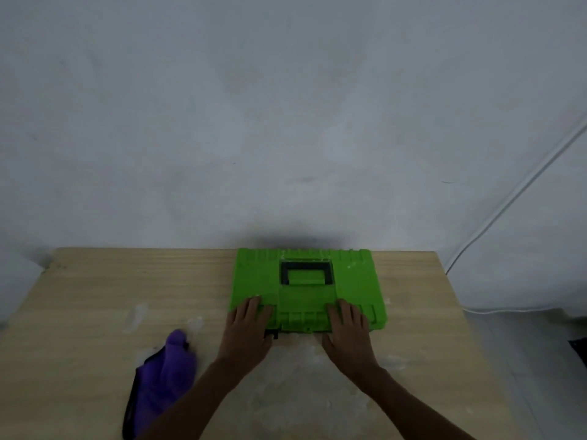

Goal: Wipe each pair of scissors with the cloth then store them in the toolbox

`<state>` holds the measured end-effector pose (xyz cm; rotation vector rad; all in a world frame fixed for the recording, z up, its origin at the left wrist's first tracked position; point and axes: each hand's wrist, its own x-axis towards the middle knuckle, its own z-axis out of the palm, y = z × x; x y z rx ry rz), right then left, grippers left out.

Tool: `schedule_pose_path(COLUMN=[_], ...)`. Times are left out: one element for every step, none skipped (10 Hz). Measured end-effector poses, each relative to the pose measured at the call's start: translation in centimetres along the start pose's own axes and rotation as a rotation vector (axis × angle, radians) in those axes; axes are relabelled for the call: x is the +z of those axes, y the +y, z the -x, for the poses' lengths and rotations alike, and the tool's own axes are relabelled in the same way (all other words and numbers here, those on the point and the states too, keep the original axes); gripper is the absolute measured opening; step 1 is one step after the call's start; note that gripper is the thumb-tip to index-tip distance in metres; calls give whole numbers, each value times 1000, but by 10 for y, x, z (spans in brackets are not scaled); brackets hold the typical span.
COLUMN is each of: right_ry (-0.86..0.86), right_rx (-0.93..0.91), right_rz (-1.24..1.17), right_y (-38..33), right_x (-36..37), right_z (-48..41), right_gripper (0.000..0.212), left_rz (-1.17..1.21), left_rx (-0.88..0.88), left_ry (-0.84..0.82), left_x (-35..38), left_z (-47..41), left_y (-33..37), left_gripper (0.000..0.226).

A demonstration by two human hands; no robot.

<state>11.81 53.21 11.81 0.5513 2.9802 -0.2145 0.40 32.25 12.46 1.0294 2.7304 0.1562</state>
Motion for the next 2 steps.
schedule_pose_path(right_ry=[20, 46], right_rx=[-16, -50], right_rz=[-13, -37], right_y=[4, 4], right_x=[3, -5], right_z=[-2, -15], right_gripper=[55, 49], left_rz=[4, 23], left_rx=[-2, 22], left_ry=[-22, -39], left_x=[1, -11], left_z=[0, -5], left_y=[-3, -1], left_gripper=[58, 51])
